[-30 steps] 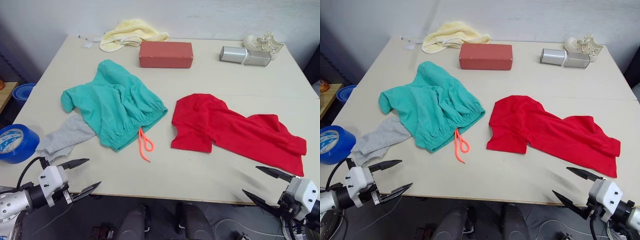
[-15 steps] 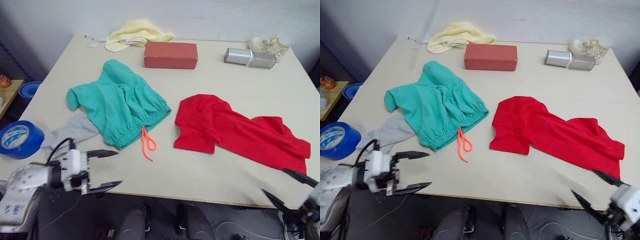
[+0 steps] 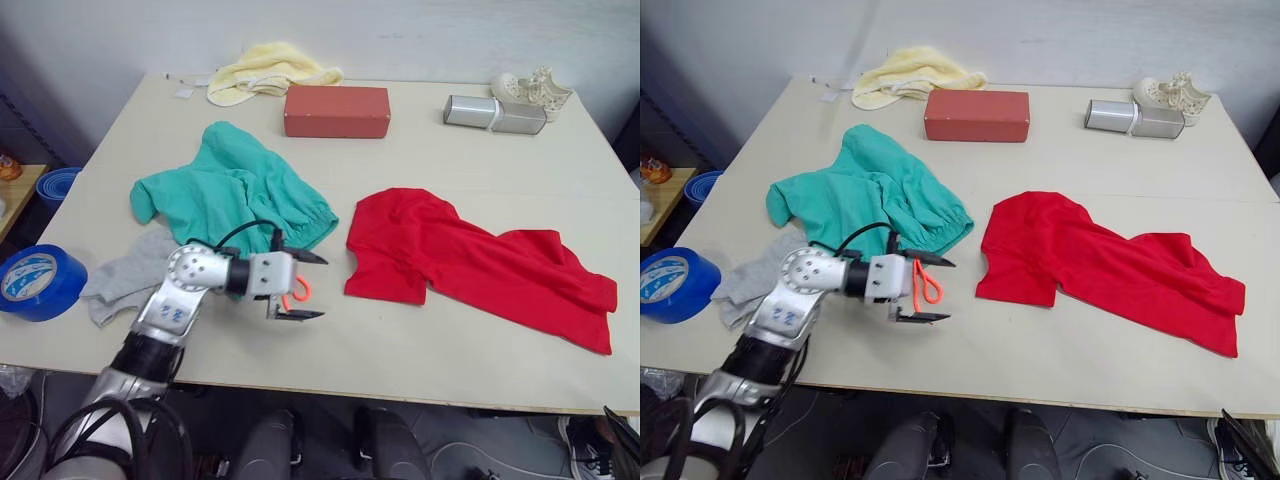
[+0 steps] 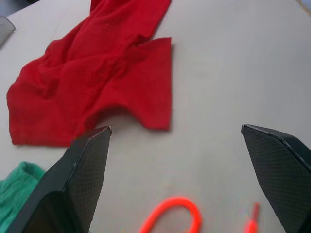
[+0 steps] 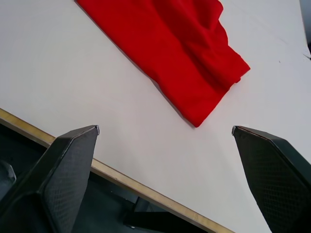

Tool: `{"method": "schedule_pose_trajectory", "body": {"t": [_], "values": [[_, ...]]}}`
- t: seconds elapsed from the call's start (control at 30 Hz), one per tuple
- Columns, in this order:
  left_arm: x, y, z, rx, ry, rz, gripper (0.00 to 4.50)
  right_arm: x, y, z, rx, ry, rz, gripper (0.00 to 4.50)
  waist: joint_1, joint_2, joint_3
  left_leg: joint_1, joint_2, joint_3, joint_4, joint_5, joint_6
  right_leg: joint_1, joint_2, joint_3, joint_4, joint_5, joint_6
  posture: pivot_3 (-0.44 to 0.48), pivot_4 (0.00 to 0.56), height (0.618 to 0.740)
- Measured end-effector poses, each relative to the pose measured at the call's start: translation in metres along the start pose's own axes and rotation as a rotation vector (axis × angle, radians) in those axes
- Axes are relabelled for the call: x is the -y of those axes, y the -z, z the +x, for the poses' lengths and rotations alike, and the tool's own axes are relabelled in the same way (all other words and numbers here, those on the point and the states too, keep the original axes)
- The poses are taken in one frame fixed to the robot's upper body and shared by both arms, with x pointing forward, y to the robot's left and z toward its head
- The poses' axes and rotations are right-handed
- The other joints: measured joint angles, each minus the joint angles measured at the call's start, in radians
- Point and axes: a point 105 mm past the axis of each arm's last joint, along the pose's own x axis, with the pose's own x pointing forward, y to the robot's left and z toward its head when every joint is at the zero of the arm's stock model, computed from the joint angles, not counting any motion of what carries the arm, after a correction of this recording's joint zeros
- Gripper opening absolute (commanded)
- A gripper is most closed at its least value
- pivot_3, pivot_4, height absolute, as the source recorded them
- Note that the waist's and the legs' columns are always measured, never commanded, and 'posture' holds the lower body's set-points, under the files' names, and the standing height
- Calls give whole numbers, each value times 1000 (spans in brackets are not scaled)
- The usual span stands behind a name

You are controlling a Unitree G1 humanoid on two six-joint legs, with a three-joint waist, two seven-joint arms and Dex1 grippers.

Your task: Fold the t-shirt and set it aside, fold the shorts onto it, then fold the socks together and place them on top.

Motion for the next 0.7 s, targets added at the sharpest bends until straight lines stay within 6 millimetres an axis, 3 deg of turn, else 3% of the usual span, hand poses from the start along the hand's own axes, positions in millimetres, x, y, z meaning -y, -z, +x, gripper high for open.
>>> {"method": "schedule_pose_trajectory", "body": {"t": [0.1, 0.2, 0.27, 0.37, 0.5, 0.6, 0.7], "values": [[-8, -1, 16, 9, 45, -9, 4500, 11, -3, 8, -12, -6, -30, 4482, 1, -1, 0, -1, 0, 1, 2, 3, 4, 0, 0, 0, 1, 0, 1, 0, 150, 740], [0, -5, 24, 18, 188, -1, 4500, 29, -5, 20, -42, -10, -70, 4482, 2, -1, 1, -2, 0, 0, 7, 2, 6, 0, 0, 0, 2, 0, 0, 0, 150, 740], [-3, -3, 28, 26, 190, -29, 4500, 40, -1, 26, -60, 1, -66, 4482, 4, -2, 1, -3, 0, -1, 10, 1, 7, 0, 0, -2, 3, 0, 0, 0, 150, 740], [-12, -9, 51, 18, 152, 47, 4500, 59, 3, 44, -103, -9, -80, 4482, 7, -3, 2, -4, 0, -1, 14, 0, 11, 1, -1, -1, 2, 1, 3, 0, 150, 740], [-8, -7, 76, -8, 121, 81, 4500, 58, 11, 62, -153, -94, -74, 4482, 7, -4, 2, -6, 0, -1, 13, 0, 11, 0, 0, -2, 1, 2, 3, 0, 150, 740], [-14, -2, 82, -52, 84, 77, 4500, 57, 23, 72, -210, -134, -17, 4482, 6, -4, 2, -7, 0, -1, 14, 0, 11, 0, 0, -3, 2, 2, 3, 0, 150, 740], [-23, 2, 82, -92, 47, 75, 4500, 54, 24, 81, -229, -184, -24, 4482, 4, -5, 3, -6, 0, -1, 14, 0, 11, 1, 0, -3, 2, 2, 4, 0, 150, 740]]}}
